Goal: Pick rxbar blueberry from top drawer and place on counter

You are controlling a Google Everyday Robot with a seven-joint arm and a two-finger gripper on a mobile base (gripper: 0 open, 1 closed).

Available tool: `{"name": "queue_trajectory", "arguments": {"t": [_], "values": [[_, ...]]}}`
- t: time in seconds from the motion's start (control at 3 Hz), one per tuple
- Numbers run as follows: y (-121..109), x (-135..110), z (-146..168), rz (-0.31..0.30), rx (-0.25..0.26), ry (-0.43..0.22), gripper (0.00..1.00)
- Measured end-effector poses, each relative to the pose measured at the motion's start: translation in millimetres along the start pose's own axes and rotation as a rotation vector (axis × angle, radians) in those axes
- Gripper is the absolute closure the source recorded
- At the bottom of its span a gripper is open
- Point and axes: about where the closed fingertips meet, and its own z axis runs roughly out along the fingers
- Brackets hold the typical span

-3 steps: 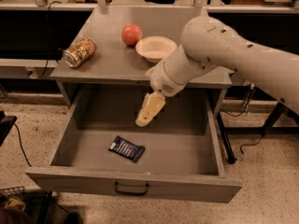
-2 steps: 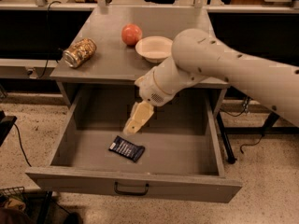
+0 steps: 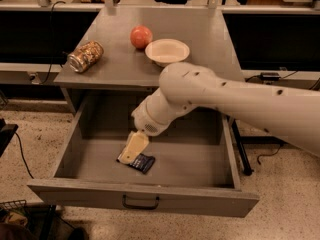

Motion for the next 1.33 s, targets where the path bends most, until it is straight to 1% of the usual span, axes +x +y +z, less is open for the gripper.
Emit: {"name": "queue_trajectory", "arguments": {"t": [0.33, 0.67, 1.0, 1.33], "values": [[5.9, 22.7, 28.0, 0.008, 0.009, 0.035, 0.12], [13.7, 43.9, 54.5, -0.023, 0.0, 0.074, 0.13], [13.6, 65.1, 70.2, -0.028, 0.023, 0.121, 0.16], [12.8, 85.1, 84.3, -0.013, 0.036, 0.161, 0.18]]}}
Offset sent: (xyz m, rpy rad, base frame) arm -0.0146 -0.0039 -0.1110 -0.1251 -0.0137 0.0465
